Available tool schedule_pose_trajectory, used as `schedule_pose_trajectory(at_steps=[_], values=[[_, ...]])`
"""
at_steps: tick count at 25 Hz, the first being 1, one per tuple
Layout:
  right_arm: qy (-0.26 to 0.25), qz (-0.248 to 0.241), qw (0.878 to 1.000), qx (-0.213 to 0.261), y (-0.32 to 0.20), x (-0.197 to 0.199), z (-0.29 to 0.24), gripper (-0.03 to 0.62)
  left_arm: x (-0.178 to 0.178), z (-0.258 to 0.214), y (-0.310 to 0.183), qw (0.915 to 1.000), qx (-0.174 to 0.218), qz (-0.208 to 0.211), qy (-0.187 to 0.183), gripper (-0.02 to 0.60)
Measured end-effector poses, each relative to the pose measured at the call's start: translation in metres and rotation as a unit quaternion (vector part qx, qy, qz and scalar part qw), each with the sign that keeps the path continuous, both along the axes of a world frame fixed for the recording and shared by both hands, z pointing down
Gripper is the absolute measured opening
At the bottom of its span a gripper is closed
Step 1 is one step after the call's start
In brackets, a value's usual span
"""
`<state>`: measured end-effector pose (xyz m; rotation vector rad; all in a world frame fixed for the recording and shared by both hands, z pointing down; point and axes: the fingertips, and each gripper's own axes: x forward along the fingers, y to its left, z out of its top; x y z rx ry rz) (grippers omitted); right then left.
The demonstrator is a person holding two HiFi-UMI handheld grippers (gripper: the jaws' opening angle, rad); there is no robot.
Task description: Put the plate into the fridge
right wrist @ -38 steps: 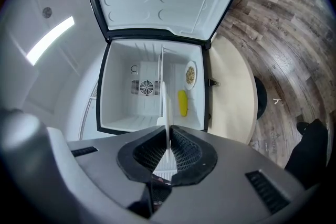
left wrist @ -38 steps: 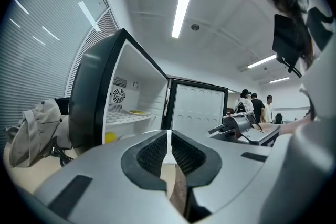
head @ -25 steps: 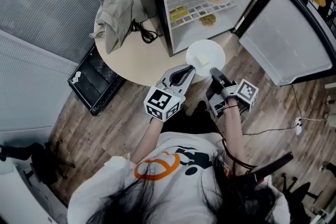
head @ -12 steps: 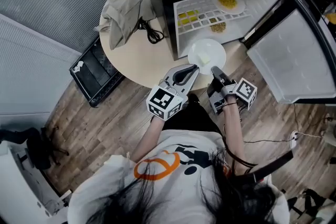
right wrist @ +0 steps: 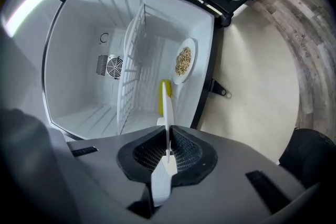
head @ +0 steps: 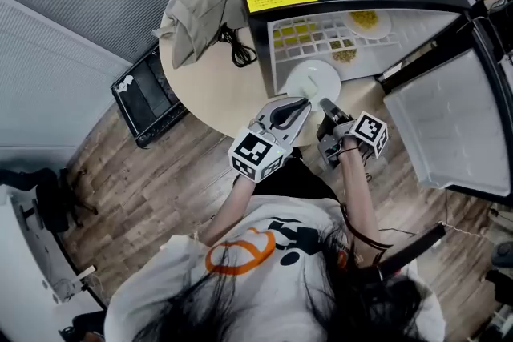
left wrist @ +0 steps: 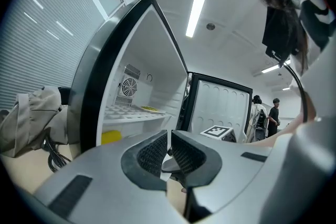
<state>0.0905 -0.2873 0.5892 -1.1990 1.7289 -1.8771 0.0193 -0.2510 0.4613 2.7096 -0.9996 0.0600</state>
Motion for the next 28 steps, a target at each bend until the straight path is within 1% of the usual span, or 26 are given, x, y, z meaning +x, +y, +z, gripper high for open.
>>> schedule_pose_trajectory(at_steps=[3, 12, 18, 22, 26, 28], values=[[0.007, -0.026, 1.000, -0.001, -0.017, -0.004, 0.009, 0.025, 0.002, 0.002, -0.007, 0.9999, -0.002, -0.012, -0.003, 0.018], [0.010, -0.074, 0.997, -0.016, -0.051, -0.015, 0.025, 0.025, 0.005, 0.005, -0.019, 0.9990, -0.006, -0.043, -0.013, 0.018], [0.024, -0.086, 0.996, -0.027, -0.065, -0.022, 0.035, 0.025, 0.000, 0.006, -0.023, 0.9979, -0.009, -0.060, -0.022, 0.018], [0.052, -0.089, 0.994, -0.026, -0.075, -0.024, 0.041, 0.023, -0.006, 0.005, -0.028, 0.9970, -0.008, -0.073, -0.024, 0.018], [0.067, -0.087, 0.994, -0.021, -0.085, -0.028, 0.043, 0.025, -0.011, 0.007, -0.032, 0.9961, -0.010, -0.084, -0.026, 0.018], [0.086, -0.089, 0.992, -0.014, -0.090, -0.028, 0.042, 0.025, -0.014, 0.007, -0.033, 0.9958, -0.011, -0.087, -0.026, 0.018]])
